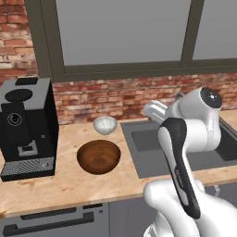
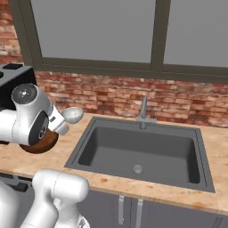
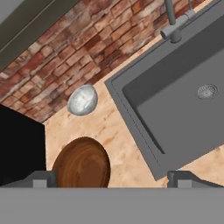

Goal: Pick up the bowls on the counter and stack them on top of one another in the open cabinet. Place the smaller bowl on top of the larger bowl.

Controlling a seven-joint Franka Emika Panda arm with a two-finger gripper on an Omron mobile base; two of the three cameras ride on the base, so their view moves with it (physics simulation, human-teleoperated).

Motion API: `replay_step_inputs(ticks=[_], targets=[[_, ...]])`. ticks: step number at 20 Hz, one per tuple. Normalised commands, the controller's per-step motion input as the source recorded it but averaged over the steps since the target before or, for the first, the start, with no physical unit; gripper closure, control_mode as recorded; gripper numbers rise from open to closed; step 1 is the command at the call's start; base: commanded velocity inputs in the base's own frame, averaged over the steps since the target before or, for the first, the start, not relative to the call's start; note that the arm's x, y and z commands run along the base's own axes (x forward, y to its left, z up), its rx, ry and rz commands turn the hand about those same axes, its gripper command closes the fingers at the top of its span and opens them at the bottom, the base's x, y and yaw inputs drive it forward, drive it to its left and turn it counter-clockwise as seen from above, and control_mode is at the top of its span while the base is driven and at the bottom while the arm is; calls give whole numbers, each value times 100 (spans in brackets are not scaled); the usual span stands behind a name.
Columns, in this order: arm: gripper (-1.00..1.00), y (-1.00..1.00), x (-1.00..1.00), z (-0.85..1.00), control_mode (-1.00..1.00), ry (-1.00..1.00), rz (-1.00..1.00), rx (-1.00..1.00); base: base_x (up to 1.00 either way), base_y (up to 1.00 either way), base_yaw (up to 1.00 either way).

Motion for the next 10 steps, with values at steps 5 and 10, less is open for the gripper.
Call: replay_step_inputs(ticks=[5,10], targets=[[-100,2,16,-3,-100,-3,-3,0,0,0,0],[-100,0,0,0,-100,0,0,0,0,0,0]])
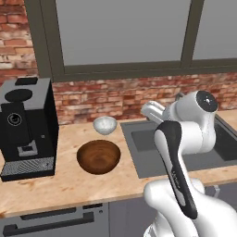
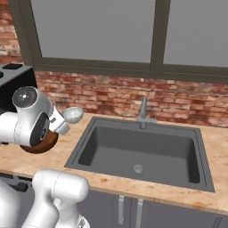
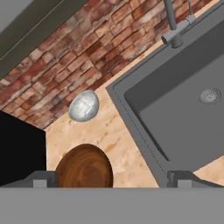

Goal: Pick up the bowls on the counter and stack them on top of one another in the open cabinet. Place the smaller bowl on top of the larger bowl.

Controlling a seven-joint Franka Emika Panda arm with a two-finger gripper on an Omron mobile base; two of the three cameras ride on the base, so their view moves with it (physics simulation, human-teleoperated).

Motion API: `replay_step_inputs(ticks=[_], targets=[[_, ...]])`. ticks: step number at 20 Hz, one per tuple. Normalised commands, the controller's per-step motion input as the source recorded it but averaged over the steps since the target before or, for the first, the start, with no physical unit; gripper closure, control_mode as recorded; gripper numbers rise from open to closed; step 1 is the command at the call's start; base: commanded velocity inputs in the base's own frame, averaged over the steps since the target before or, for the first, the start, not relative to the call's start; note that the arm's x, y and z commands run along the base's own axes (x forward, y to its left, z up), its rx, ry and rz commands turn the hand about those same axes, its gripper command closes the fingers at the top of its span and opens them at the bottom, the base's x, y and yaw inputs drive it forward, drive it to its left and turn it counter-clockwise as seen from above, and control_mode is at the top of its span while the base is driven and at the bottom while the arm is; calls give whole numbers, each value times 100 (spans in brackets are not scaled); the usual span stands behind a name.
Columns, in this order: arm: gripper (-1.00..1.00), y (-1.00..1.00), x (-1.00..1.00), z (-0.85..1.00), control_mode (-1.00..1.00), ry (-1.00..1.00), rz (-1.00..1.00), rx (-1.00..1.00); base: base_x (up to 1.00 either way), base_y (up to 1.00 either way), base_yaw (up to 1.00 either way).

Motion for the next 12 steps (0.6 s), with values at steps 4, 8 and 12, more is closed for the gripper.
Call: replay_step_inputs(ticks=[4,8,12], targets=[[-100,0,0,0,-100,0,0,0,0,0,0],[-100,0,1,0,-100,0,0,1,0,0,0],[-100,0,13,-16,-100,0,0,2,0,0,0]])
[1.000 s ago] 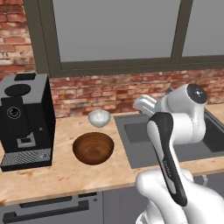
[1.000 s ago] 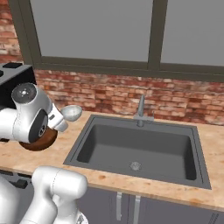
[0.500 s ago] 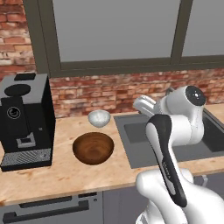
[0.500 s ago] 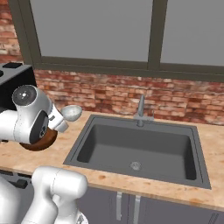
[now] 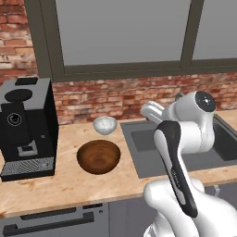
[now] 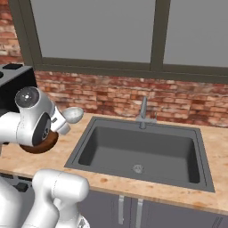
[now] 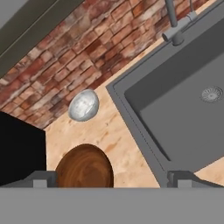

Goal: Pick up the bowls on the counter and stack them on top of one another in the open cabinet. Place the smaller bowl on top of the larger bowl.

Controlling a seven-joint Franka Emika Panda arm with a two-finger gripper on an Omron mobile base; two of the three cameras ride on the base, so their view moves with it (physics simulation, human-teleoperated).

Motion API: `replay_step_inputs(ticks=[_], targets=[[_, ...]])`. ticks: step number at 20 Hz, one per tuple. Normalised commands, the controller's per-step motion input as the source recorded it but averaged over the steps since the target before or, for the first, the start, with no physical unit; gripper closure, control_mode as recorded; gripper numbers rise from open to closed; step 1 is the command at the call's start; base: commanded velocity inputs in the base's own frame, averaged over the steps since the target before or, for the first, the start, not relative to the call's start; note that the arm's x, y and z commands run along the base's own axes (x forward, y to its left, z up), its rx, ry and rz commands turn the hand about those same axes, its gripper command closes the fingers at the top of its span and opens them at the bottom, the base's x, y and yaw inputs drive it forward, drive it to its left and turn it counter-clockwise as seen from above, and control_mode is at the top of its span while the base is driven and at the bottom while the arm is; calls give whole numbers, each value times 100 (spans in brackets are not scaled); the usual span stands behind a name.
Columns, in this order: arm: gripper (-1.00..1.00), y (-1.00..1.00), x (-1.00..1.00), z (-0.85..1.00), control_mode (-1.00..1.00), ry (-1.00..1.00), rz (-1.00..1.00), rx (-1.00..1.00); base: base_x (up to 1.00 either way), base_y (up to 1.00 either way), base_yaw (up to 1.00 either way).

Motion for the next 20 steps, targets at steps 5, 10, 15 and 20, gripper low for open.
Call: replay_step_inputs(ticks=[5,10,15,20], targets=[[-100,5,27,-15,-100,1,0,0,0,0,0],[-100,6,25,-16,-100,1,0,1,0,0,0],[-100,1,23,-10,-100,1,0,6,0,0,0],[-100,0,24,-5,-100,3,1,10,0,0,0]])
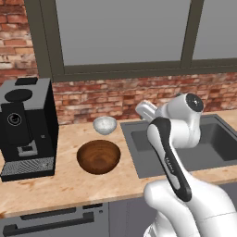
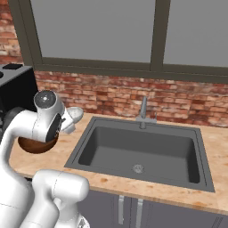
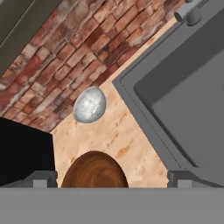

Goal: Pick up the bowls on the counter and stack them on top of one another in the open cabinet. Place the smaller bowl on top of the larger bowl.

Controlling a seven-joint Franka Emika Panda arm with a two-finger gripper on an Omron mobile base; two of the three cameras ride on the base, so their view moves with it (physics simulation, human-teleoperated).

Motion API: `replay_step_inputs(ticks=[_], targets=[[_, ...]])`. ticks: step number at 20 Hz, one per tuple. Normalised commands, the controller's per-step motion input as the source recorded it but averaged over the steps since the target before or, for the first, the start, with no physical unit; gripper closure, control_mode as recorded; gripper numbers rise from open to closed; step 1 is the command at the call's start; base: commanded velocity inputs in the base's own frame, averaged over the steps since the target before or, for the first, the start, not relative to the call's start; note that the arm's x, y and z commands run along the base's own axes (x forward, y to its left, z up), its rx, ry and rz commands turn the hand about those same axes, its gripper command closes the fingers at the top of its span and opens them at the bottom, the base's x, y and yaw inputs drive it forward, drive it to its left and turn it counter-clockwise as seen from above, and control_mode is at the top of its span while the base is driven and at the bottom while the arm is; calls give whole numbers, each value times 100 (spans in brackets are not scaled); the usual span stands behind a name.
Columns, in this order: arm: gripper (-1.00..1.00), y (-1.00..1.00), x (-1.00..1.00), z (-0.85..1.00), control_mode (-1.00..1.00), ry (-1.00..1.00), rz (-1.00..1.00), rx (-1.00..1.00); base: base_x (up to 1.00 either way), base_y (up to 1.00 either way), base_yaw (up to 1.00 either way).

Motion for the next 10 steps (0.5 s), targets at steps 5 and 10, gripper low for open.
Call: replay_step_inputs(ticks=[5,10], targets=[[-100,7,40,-9,-100,3,0,7,0,0,0],[-100,16,39,-12,-100,3,0,5,0,0,0]])
